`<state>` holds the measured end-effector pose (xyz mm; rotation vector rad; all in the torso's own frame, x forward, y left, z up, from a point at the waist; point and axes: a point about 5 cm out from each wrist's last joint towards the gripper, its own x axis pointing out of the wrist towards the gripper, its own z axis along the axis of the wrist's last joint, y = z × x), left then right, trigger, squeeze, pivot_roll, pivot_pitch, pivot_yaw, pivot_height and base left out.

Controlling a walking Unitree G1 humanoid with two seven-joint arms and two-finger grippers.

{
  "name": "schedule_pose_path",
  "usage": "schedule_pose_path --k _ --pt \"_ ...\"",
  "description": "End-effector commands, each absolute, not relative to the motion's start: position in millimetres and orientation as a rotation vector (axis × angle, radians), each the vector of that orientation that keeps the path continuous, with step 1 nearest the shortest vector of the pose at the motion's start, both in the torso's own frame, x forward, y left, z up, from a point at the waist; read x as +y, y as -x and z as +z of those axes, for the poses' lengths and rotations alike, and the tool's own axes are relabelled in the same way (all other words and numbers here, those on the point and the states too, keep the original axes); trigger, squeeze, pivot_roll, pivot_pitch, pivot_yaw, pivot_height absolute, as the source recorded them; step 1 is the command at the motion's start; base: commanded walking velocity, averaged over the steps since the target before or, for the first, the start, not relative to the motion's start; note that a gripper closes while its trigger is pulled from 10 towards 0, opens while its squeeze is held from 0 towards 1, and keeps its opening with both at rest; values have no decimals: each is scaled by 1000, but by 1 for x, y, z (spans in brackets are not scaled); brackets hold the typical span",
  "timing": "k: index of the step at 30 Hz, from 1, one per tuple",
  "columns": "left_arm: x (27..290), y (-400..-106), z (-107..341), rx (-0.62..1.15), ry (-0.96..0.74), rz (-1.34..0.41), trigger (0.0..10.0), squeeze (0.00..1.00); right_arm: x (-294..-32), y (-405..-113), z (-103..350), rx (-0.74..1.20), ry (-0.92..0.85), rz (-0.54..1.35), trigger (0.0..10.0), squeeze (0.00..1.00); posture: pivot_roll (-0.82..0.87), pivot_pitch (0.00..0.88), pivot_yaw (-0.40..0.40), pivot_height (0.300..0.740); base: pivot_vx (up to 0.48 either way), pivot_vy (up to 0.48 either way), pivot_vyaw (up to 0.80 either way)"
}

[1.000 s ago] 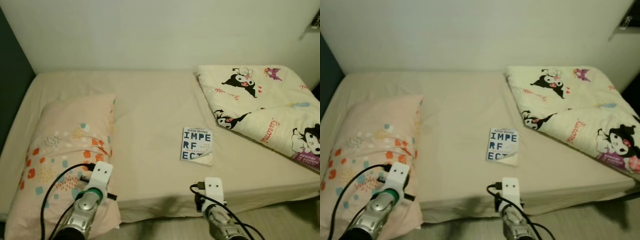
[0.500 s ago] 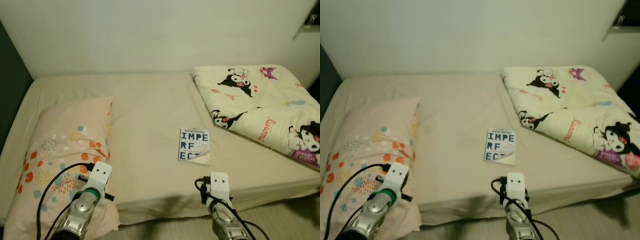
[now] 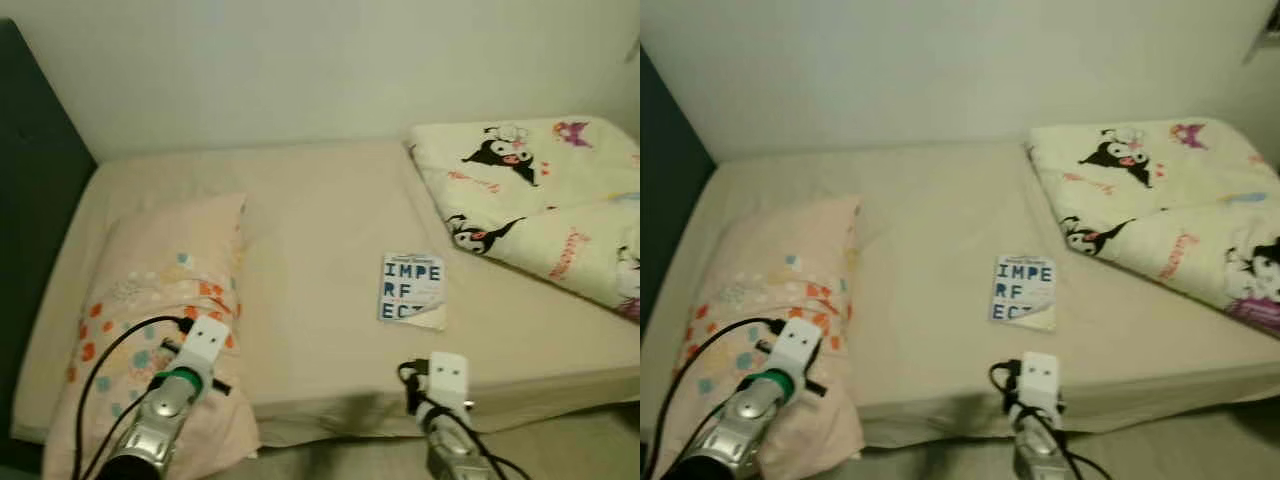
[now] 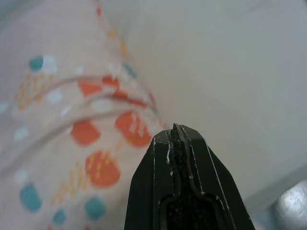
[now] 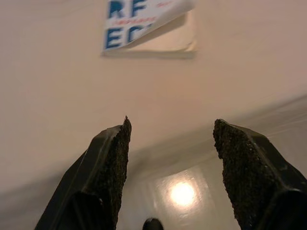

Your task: Clean up the room

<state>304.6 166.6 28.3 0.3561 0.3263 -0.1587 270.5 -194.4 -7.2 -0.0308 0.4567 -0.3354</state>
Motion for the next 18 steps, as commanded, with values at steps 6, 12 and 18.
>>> schedule_pose_path --k 6,12,18 --pt "157 -305 33 298 -253 -118 10000 0 -203 -275 16 347 81 -358 10000 0 91 50 139 740 0 0 0" --pt "171 -287 36 258 -190 -78 10000 0 -193 -271 35 284 136 -247 10000 0 99 78 72 740 0 0 0" --pt "181 -281 43 224 -141 -40 10000 0 -187 -271 45 248 157 -210 10000 0 99 64 38 740 0 0 0"
